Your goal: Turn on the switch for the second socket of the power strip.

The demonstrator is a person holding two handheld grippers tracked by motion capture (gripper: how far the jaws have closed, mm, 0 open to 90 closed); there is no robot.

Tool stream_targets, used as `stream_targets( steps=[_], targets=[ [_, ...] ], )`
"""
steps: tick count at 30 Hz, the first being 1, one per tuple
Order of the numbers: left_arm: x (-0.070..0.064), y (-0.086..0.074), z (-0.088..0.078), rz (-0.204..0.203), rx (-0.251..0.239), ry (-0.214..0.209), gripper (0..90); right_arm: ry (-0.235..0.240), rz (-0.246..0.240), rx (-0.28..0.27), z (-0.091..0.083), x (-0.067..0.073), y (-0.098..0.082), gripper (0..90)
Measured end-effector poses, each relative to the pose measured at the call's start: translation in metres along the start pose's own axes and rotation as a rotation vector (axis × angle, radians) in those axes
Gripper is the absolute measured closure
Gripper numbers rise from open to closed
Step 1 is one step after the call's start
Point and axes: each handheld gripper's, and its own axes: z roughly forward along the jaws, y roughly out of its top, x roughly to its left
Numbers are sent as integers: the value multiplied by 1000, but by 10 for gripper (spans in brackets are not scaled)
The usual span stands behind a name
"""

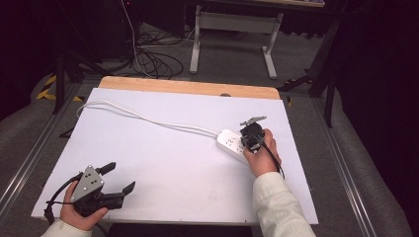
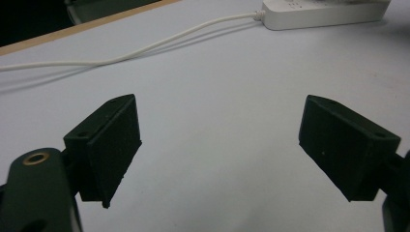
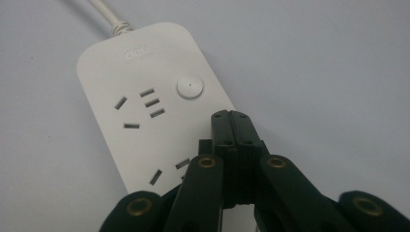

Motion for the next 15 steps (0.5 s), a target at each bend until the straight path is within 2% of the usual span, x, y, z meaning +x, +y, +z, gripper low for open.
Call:
stream_targets(
  steps=[14,15],
  targets=[
    [0,0,0,1,-1,0,154,-11,10,-7,0,2,-1,900],
    [1,0,0,-1,-2,1,154,-12,13,-22,-1,2,-1,900]
  ],
)
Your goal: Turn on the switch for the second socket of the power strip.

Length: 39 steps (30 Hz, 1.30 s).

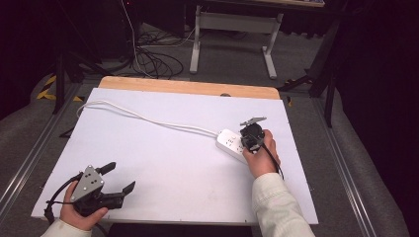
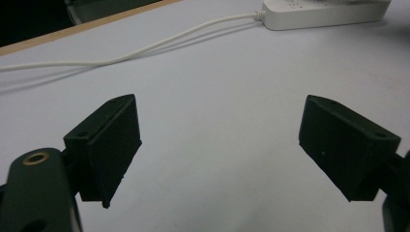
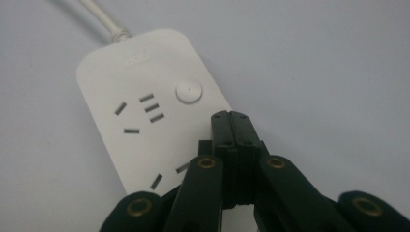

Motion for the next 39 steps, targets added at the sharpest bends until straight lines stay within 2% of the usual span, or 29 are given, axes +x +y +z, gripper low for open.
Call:
stream_targets(
  steps=[2,7,14,18,30,32,34,39],
  targets=[
    [0,0,0,-3,0,-2,154,20,24,-19,-3,-1,-1,900],
    [0,0,1,-2,2,-3,154,35,41,-97,-19,-5,0,900],
    [-1,0,1,-3,1,0,154,50,26,-135,-34,-3,2,900],
    [-1,0,1,-2,1,0,154,69,32,-153,-37,-3,4,900],
    [-1,0,0,0,1,1,153,74,16,-187,-47,-3,4,900],
    [-1,0,1,-5,0,1,154,83,-6,-202,-50,-2,4,790],
    [-1,0,1,-3,1,1,154,88,-21,-222,-55,0,3,717],
    [-1,0,0,-3,-1,2,154,109,-28,-274,-73,6,1,581]
  ],
)
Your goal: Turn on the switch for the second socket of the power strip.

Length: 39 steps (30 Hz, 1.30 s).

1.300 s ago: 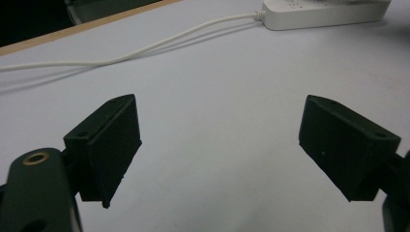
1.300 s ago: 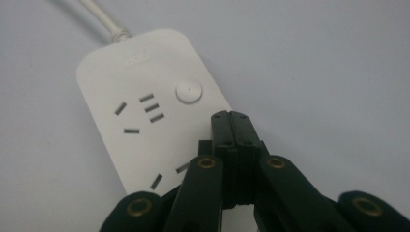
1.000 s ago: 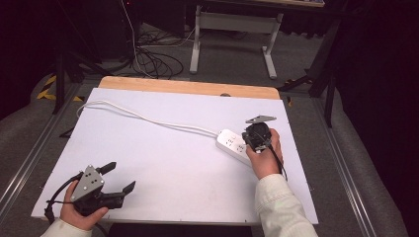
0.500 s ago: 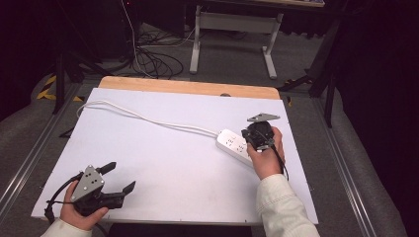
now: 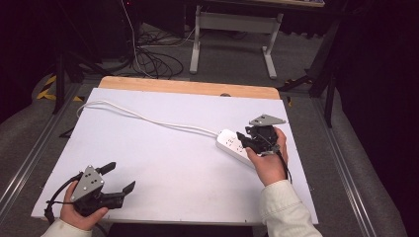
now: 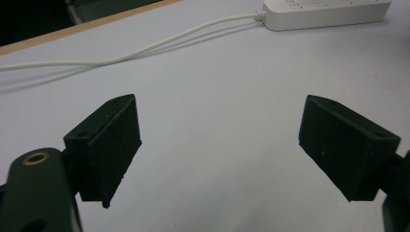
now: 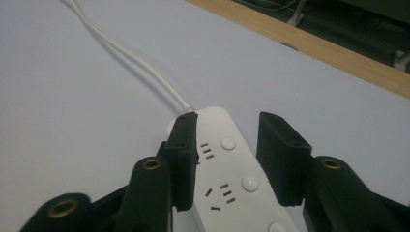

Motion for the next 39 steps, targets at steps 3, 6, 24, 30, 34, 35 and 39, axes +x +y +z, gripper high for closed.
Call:
stream_targets(
  steps=[3,6,24,30,34,35,39],
  targets=[
    [-1,0,0,-1,1,-1,154,23,9,-29,-9,3,1,531],
    [0,0,1,-3,1,0,154,48,15,-56,-18,5,1,472],
    [-1,2,-2,-6,13,-12,161,180,-67,-204,-53,24,-26,298],
    [-1,2,-3,-10,1,-7,161,223,-78,-230,-54,25,-46,275],
    [-1,2,-4,-11,-7,-7,161,240,-94,-247,-52,26,-59,274],
    [-1,2,-4,-9,-8,-7,161,245,-95,-254,-51,27,-62,273],
    [-2,2,-5,-9,-12,-10,161,263,-87,-276,-47,32,-76,274]
  ],
)
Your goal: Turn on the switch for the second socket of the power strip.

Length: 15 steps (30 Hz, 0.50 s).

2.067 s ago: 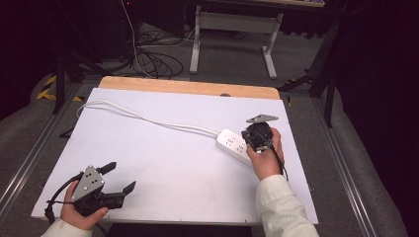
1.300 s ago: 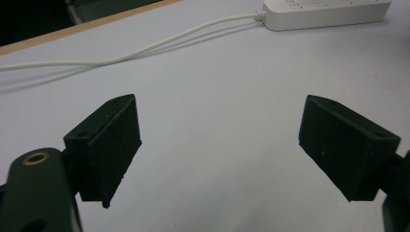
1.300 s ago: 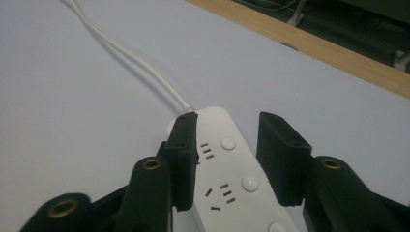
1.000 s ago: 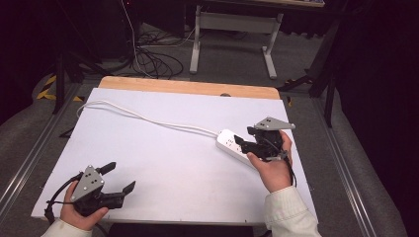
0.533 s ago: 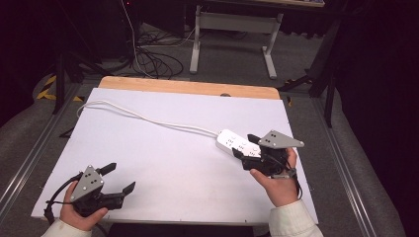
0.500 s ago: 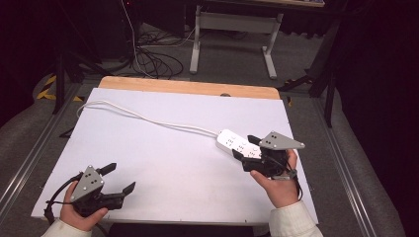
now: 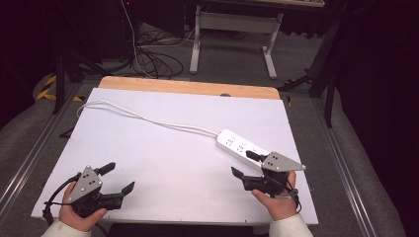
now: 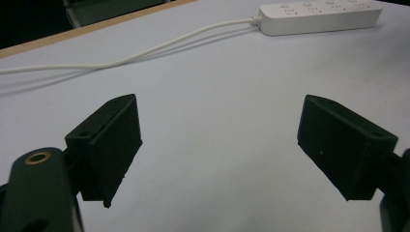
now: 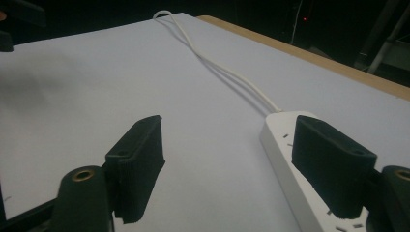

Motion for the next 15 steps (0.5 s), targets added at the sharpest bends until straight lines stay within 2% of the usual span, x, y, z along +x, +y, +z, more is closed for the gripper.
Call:
stream_targets(
  steps=[3,7,9,10,13,15],
  targets=[
    [0,0,0,9,-1,-3,161,25,-6,-2,2,3,-7,269],
    [0,0,-1,11,-3,-3,161,60,20,9,6,3,-15,249],
    [0,0,-2,0,-4,-12,160,71,33,17,8,3,-20,239],
    [0,0,-2,-16,-7,-19,160,77,42,18,9,2,-22,236],
    [1,-1,-1,-21,-8,-15,157,99,87,31,12,1,-29,230],
    [1,-1,-2,-4,-7,-12,156,107,110,43,14,-1,-34,229]
  ],
)
